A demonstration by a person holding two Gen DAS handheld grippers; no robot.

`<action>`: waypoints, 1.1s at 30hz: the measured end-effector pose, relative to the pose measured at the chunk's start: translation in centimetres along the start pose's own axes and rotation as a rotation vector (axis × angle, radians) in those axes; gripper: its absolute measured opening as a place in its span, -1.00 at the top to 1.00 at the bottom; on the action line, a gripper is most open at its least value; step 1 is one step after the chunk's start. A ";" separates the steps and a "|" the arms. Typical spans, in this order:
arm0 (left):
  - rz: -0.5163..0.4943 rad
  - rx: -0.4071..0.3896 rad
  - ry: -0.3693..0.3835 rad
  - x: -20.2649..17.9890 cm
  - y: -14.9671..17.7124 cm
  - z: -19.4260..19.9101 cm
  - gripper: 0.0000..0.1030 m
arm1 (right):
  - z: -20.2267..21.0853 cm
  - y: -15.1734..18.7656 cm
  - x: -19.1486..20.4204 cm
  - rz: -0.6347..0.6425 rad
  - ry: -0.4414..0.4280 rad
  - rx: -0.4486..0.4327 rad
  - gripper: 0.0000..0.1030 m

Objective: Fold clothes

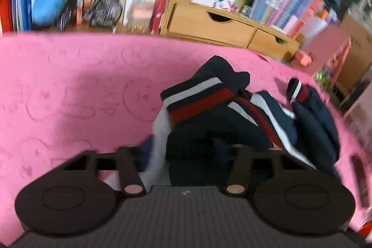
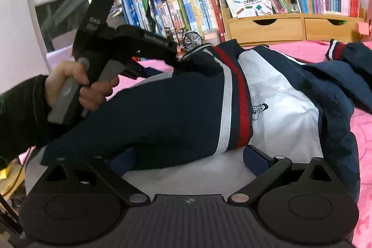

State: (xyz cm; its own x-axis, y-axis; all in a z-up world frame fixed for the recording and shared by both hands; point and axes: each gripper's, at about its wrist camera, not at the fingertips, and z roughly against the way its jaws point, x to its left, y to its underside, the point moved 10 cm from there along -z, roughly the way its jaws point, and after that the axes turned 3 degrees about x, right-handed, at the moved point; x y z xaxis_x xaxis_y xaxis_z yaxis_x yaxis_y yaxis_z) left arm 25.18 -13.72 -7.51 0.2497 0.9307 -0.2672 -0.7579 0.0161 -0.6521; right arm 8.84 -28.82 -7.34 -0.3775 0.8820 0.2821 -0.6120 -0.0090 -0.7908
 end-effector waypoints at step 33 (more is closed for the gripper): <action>-0.308 0.016 0.140 -5.9 1.4 -1.0 -0.88 | 0.4 -0.2 -0.8 -0.048 -0.037 -0.026 -0.99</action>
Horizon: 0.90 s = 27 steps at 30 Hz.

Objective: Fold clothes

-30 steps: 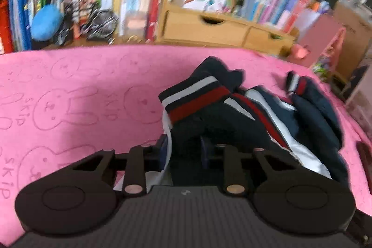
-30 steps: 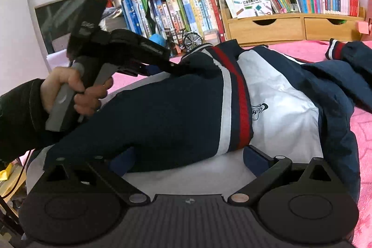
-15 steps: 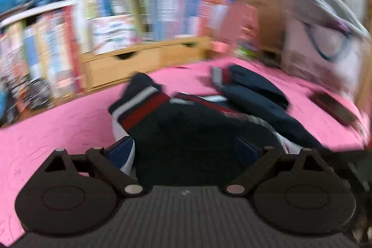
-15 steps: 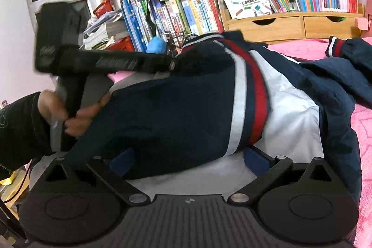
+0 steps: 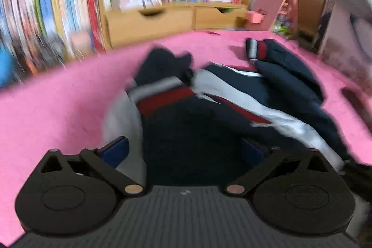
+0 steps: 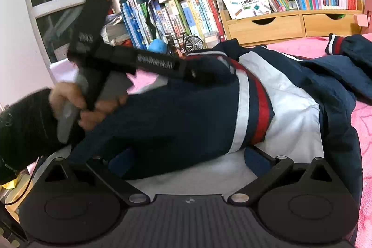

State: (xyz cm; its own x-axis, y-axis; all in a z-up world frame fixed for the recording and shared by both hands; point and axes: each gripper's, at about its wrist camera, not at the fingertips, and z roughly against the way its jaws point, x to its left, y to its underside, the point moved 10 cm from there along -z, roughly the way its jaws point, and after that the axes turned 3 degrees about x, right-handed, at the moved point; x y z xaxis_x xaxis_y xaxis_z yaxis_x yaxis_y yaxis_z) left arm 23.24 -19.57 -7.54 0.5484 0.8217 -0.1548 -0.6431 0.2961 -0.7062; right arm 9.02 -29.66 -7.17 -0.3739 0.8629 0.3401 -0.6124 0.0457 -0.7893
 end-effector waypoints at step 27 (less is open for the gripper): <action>0.164 -0.552 -0.960 23.5 -6.9 25.0 0.87 | -0.3 0.3 -0.3 0.004 0.025 0.003 -1.00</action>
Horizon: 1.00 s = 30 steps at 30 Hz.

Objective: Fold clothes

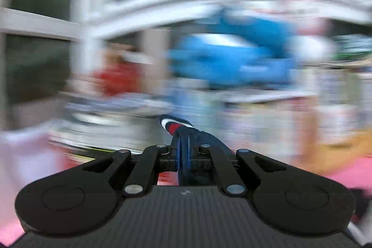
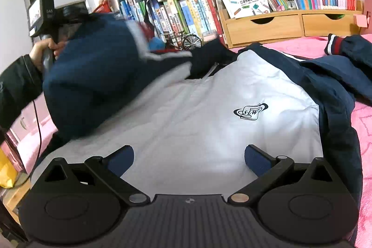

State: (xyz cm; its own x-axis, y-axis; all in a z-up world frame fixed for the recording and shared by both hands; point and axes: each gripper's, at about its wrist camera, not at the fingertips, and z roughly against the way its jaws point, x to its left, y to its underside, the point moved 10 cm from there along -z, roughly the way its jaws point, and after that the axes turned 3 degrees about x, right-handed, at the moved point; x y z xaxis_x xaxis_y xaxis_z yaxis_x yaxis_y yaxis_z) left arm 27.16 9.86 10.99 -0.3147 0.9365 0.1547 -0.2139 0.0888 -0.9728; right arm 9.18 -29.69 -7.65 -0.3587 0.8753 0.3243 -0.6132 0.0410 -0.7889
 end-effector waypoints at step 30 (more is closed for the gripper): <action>-0.040 0.463 -0.300 12.2 18.0 1.3 -1.00 | -5.4 -3.5 -6.6 -0.009 0.321 0.058 -1.00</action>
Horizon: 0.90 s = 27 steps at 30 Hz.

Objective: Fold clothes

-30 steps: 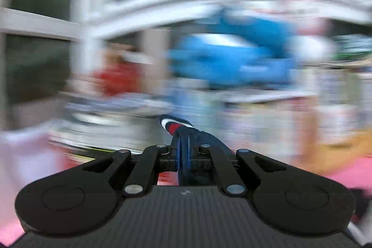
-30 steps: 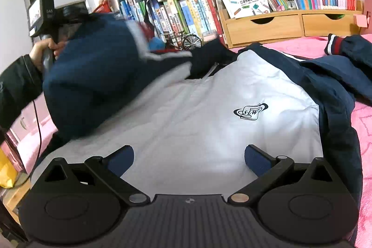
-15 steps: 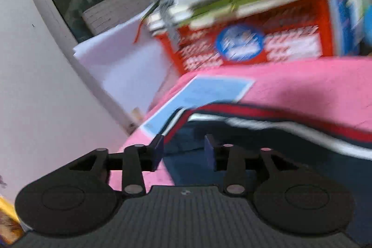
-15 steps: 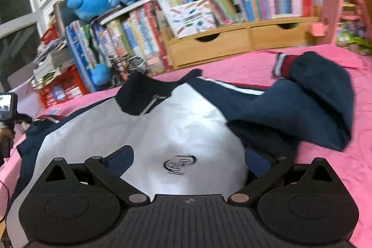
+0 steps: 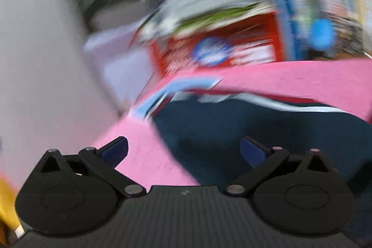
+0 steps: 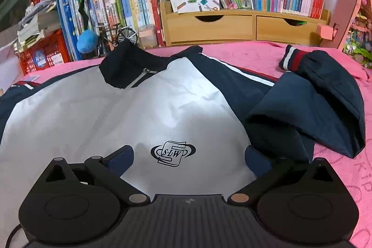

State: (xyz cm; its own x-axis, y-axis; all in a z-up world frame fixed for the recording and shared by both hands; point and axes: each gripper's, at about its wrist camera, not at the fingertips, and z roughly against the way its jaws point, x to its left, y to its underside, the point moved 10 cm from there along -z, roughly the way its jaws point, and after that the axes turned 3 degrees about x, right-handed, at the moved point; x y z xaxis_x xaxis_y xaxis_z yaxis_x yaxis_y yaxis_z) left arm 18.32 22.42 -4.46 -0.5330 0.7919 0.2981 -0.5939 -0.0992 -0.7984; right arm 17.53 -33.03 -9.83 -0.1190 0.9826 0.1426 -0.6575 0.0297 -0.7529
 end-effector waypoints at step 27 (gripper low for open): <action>0.109 0.083 -0.455 10.1 -7.8 -9.0 0.86 | -1.0 -1.1 -1.0 0.079 0.091 0.020 -0.99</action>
State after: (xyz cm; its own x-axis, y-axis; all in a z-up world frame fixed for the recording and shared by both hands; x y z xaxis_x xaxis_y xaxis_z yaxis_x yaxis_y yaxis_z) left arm 22.97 36.64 0.06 -0.7935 0.4319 0.4286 -0.5562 -0.2292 -0.7988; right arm 19.10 -33.90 -9.78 -0.1039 0.9943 0.0241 -0.6638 -0.0512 -0.7461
